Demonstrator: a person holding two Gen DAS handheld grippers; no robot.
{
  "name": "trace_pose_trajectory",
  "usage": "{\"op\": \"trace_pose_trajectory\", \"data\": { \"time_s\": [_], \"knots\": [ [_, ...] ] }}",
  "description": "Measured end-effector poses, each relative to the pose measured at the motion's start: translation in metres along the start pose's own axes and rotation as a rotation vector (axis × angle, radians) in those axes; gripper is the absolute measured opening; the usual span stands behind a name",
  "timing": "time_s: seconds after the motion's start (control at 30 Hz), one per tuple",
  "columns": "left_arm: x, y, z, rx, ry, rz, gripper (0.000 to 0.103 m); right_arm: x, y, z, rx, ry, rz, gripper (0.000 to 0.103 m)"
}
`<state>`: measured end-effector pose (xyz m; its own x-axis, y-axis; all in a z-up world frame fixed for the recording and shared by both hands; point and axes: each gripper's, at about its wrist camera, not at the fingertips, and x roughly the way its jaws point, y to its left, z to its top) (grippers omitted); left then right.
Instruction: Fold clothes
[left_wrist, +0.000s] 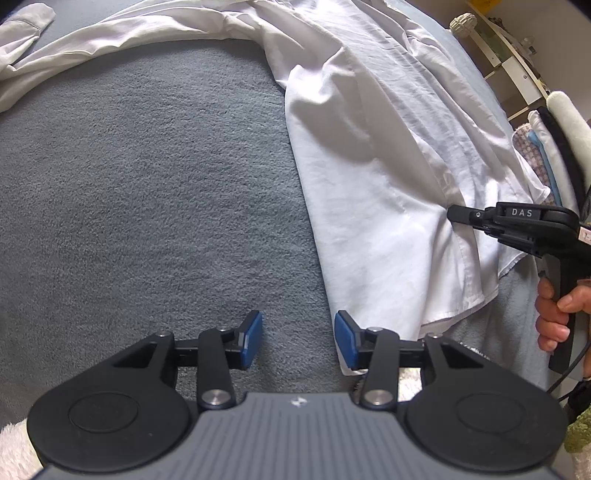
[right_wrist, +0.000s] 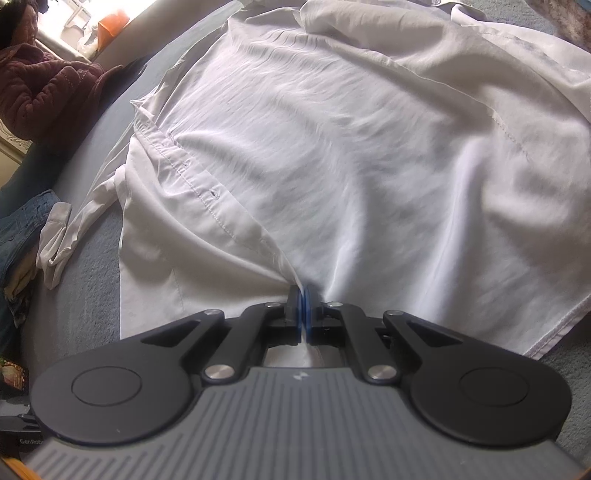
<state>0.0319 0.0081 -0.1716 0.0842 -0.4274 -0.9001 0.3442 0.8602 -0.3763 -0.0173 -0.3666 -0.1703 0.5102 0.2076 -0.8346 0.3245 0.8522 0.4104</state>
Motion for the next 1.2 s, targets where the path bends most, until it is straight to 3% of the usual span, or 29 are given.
{"op": "trace_pose_trajectory", "data": {
  "time_s": [1.2],
  "knots": [
    [-0.0094,0.0045,-0.0027,-0.034,-0.018,0.001,0.047,0.0013,-0.0023,0.0022,0.016,-0.016,-0.031,0.001]
  ]
}}
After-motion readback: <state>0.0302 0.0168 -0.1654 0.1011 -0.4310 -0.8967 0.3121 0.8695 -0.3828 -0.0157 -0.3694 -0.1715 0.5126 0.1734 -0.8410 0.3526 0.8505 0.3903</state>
